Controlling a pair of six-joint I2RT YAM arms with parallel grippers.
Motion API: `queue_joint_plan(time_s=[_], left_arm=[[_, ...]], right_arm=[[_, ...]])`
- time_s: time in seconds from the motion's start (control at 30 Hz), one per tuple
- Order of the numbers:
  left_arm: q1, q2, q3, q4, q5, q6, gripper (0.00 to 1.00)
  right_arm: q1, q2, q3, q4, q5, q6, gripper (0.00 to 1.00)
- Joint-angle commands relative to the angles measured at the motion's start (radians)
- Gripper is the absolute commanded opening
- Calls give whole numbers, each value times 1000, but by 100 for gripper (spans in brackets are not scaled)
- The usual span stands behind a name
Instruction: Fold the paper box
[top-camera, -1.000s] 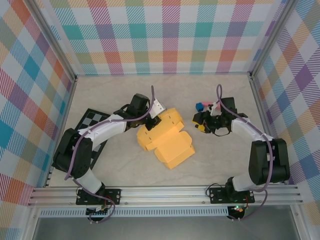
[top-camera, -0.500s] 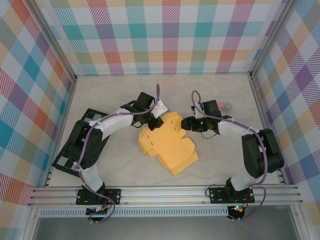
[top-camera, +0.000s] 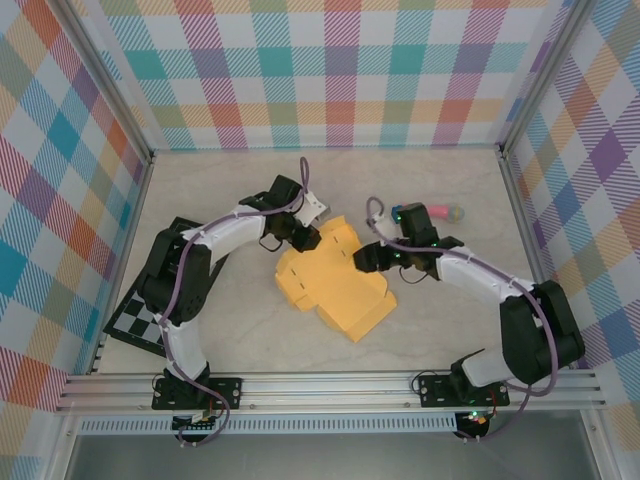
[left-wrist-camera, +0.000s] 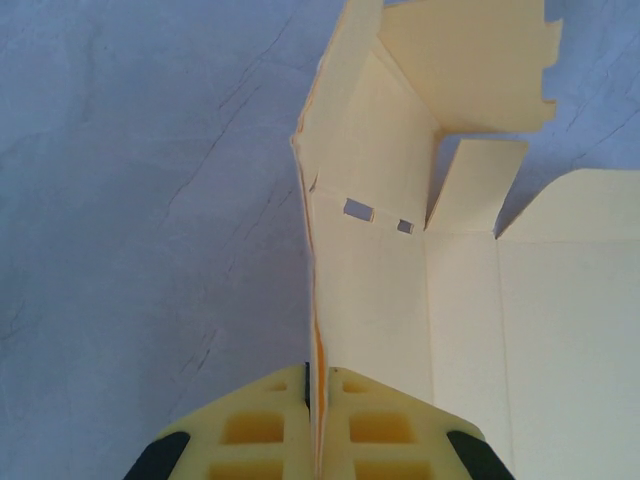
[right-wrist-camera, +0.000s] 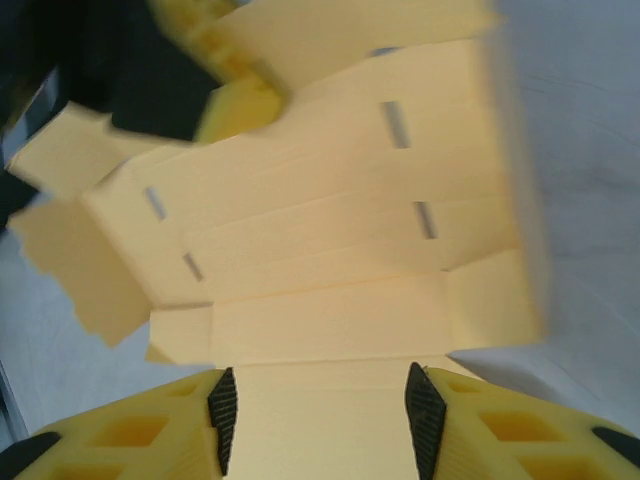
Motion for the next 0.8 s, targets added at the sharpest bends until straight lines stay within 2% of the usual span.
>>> queue_joint_plan(time_s=[0.0, 0.1, 0.2, 0.33, 0.5, 0.67, 0.77], left_arm=[[23, -7, 34, -69, 51, -60, 2], [54, 4, 42, -103, 107, -104, 2], [87, 19, 40, -105, 165, -159, 3], [95, 27, 39, -110, 174, -162, 3], [103, 59, 65, -135, 198, -177, 3], [107, 72, 76, -150, 204, -186, 2], [110, 74, 76, -148, 204, -196, 3]], right_arm=[[111, -35, 18, -106, 27, -363, 58], [185, -29, 14, -70, 79, -475, 65], [256, 16, 23, -47, 141, -554, 67], [367, 98, 46, -16, 217, -639, 70], [466, 192, 94, 27, 307, -663, 72], [500, 252, 129, 60, 336, -625, 73], [534, 292, 133, 85, 412, -614, 71]])
